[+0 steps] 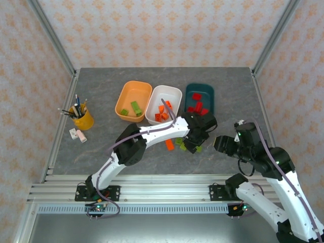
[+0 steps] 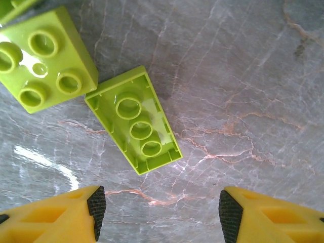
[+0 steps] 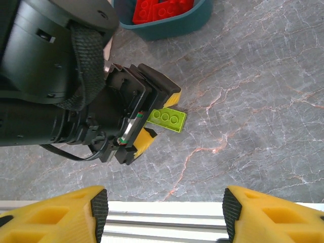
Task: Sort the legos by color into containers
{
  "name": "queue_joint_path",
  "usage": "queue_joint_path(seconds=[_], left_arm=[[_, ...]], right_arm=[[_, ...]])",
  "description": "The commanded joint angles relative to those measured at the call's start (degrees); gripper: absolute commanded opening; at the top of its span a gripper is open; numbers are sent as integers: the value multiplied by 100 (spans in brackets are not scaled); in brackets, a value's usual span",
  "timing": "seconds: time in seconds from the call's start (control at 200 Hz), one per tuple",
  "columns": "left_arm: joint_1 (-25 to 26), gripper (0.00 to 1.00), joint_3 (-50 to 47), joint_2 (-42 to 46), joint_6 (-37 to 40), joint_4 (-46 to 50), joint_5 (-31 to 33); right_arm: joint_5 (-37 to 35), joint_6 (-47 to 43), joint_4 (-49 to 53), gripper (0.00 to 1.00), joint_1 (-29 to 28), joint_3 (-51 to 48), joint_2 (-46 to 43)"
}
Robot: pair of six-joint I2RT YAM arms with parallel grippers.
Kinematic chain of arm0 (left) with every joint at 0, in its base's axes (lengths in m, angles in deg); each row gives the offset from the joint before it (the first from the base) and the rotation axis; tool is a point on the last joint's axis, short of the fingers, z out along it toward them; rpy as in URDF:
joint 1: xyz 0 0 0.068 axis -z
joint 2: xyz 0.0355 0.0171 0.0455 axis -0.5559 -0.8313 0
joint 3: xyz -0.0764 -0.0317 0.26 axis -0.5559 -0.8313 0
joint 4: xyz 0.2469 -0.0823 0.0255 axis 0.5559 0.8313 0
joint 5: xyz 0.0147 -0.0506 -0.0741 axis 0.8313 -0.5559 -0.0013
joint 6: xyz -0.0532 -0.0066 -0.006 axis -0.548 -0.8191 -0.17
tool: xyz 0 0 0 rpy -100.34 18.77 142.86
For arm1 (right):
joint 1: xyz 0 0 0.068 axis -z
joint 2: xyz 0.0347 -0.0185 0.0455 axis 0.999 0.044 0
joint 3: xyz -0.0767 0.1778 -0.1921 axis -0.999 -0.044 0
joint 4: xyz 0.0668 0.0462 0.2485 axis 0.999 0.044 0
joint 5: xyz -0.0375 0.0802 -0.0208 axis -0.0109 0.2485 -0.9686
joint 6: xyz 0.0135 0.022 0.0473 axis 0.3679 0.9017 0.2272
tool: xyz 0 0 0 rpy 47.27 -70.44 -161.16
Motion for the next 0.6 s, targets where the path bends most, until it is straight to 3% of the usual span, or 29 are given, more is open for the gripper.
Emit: queue_joint_path(seconds=[0.0, 0.32, 0.595], left_arm=[[30, 65, 155, -249, -874, 369, 138], [-46, 69, 751, -844, -1172, 434, 313], [-74, 53, 742, -928, -1259, 602, 493]], right_arm=[[14, -15, 143, 64, -33, 90, -87], [-36, 65, 112, 68, -33, 97, -205], [-144, 217, 136, 73, -35, 55, -333]])
